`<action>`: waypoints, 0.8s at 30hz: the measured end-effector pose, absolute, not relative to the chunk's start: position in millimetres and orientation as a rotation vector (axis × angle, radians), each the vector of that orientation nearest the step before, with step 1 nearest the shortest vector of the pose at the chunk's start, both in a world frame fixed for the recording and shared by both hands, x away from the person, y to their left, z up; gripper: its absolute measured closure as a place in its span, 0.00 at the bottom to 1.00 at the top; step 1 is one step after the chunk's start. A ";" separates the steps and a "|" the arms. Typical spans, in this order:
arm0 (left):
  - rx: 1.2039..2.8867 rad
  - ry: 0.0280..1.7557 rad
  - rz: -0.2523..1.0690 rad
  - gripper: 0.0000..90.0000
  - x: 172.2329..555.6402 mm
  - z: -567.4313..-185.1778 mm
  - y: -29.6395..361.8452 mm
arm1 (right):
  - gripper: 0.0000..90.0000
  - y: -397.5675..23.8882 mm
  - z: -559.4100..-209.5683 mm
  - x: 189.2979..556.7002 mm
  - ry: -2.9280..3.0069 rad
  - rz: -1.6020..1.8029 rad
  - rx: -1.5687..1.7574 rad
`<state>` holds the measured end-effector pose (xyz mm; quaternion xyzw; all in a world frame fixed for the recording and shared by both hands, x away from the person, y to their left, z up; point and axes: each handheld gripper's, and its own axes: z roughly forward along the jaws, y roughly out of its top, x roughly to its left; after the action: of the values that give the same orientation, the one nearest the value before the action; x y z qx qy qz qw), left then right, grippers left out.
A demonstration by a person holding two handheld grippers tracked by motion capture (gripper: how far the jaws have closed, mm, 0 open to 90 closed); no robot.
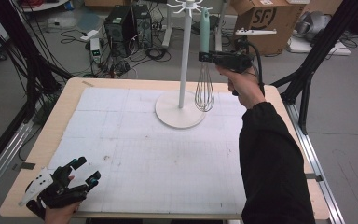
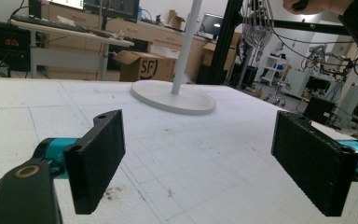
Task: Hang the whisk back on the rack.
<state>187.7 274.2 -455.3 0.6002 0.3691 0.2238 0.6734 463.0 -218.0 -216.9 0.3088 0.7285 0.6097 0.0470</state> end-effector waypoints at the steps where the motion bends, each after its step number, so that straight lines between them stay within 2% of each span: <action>1: 1.352 0.830 0.504 0.20 187.6 -455.2 274.0 | 0.75 -216.9 -217.0 462.4 2.227 1.843 0.934; 4: 1.356 0.828 0.504 0.20 188.2 -455.1 273.5 | 0.73 -214.6 -218.5 460.3 2.234 1.825 0.926; 8: 1.360 0.823 0.503 0.20 188.7 -454.9 271.4 | 0.52 -216.1 -225.1 457.9 2.224 1.839 0.955; 20: 1.371 0.812 0.502 0.20 190.2 -453.9 264.1 | 0.31 -228.4 -236.4 436.4 2.137 1.815 0.991; 24: 1.378 0.807 0.510 0.20 189.3 -453.3 262.1 | 0.28 -231.9 -237.3 427.3 2.115 1.809 0.974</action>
<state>189.3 262.1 -453.3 0.6113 0.3579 0.2263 0.6686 427.3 -231.9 -237.3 0.3288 0.7141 0.6106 0.0962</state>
